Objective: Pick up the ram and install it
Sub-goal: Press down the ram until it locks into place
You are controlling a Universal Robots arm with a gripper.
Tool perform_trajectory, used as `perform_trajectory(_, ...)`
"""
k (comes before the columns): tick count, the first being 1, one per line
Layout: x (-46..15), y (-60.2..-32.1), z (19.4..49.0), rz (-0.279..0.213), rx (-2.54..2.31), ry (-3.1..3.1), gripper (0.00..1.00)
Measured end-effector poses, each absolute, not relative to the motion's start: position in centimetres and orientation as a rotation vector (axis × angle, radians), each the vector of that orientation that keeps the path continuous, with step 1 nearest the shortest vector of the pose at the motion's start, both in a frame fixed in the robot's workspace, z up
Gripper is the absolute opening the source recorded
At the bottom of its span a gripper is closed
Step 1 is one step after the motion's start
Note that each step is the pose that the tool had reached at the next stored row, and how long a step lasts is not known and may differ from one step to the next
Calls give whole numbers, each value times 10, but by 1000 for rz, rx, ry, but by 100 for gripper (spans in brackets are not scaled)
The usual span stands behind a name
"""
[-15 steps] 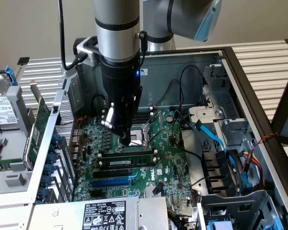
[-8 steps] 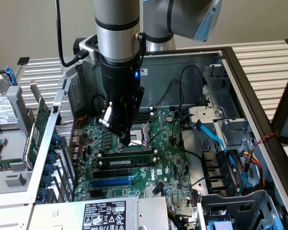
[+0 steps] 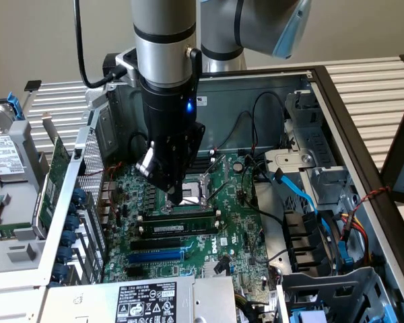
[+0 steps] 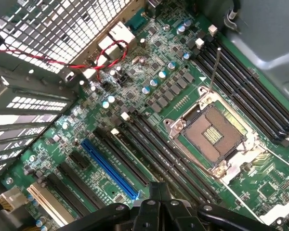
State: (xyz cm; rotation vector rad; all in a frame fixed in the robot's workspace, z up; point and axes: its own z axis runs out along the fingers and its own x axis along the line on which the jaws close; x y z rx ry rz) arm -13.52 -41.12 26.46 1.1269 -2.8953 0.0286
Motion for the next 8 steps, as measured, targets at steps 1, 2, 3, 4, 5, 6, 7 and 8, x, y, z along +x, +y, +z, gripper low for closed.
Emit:
perform_trajectory(1, -135, -411, 265, 28, 1105, -2903, 10)
perform_trajectory(2, -135, -411, 265, 28, 1084, -2911, 10)
perform_trajectory(3, -135, -411, 265, 27, 1062, -2919, 10)
perform_trajectory(4, -135, -411, 265, 27, 1041, -2927, 10)
perform_trajectory(5, -135, -411, 265, 27, 1020, -2934, 10)
perform_trajectory(6, -135, -411, 265, 26, 998, -2941, 10)
perform_trajectory(7, -135, -411, 265, 26, 977, -2948, 10)
perform_trajectory(8, -135, -411, 265, 25, 957, -2955, 10)
